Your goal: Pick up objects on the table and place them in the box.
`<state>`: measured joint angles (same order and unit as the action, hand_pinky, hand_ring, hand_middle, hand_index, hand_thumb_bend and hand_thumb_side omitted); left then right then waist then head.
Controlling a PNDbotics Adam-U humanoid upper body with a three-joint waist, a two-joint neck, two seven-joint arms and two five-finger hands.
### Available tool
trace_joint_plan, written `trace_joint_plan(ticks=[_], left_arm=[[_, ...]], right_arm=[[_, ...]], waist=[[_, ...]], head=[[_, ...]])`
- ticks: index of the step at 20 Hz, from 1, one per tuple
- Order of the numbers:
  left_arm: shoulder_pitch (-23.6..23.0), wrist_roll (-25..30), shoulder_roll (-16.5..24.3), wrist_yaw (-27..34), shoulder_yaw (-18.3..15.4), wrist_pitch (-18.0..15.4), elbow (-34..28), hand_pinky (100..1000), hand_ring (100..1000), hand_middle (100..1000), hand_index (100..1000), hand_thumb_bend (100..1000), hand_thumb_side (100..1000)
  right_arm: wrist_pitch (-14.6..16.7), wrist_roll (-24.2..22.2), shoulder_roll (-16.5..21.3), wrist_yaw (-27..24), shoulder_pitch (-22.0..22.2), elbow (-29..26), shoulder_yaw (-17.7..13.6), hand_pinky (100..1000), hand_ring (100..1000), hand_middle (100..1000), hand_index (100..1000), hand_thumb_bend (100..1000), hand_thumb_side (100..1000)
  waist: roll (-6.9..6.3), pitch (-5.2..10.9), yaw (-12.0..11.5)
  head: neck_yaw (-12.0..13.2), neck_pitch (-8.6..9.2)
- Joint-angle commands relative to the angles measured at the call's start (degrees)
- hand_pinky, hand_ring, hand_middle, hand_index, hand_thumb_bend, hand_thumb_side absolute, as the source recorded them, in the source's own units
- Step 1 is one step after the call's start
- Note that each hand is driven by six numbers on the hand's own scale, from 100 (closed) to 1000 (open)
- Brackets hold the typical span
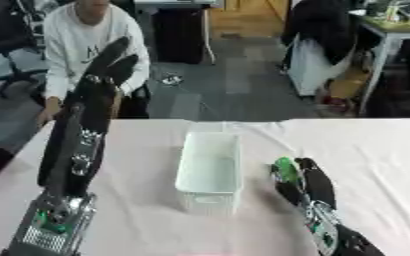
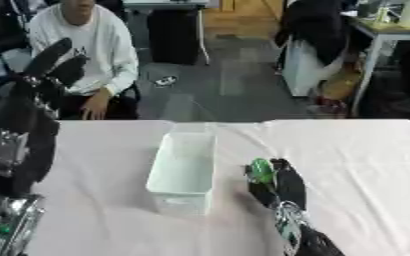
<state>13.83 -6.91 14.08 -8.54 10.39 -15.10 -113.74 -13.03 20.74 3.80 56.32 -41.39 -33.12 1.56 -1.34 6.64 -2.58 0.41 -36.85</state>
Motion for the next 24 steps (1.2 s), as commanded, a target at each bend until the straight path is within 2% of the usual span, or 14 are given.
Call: trace_joint_plan(ticks=[1,24], left_arm=[[1.08,0.17,0.22,0.25,-0.07,0.02,-0.85,964,935,1000,990,362,986],[1.99,0.62,-0.18,0.44,0.17,-0.12,-0.85,966,936,1000,989,365,984]], right_arm=[[0.06,0.41,1.63,-0.39,-2.50,-0.18,-0.15,790,846,886,908,375,940],[0.00,-0.19,2.27,2.19,-3.13,4.03,0.20,790,839,870,875,364,956]], waist=[[0.00,0.18,-0.09],[0.14,-0.38,-0.89]], head=[[-0.78,1.01],[-0.45,1.51]])
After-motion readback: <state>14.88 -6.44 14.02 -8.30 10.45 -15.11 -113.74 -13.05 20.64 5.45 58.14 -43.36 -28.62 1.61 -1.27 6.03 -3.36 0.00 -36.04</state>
